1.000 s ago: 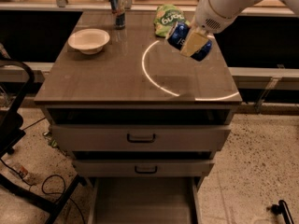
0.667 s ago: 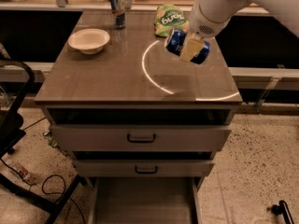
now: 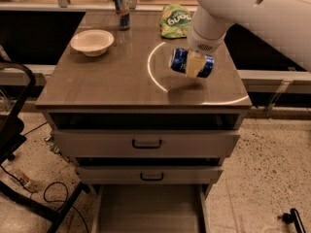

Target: Knock pepsi can over

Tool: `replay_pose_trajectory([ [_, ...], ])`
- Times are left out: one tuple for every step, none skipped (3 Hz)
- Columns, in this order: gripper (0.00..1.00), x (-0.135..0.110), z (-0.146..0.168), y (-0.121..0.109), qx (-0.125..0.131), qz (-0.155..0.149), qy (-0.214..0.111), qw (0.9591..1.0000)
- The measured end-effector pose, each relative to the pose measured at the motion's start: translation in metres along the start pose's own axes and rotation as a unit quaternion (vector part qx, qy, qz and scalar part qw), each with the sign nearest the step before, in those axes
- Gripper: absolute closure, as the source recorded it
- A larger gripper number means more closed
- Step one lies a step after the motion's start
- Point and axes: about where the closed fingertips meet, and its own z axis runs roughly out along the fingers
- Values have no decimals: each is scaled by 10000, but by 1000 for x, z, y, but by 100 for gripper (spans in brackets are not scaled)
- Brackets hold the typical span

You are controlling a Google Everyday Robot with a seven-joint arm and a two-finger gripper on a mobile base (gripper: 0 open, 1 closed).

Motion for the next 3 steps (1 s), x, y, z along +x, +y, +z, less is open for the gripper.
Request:
replay_pose_trajectory([
  [100, 2, 25, 14, -202, -286, 265, 9990],
  [100, 2, 43, 24, -420, -442, 396, 9974],
  [82, 1, 36, 20, -420, -442, 397, 9974],
])
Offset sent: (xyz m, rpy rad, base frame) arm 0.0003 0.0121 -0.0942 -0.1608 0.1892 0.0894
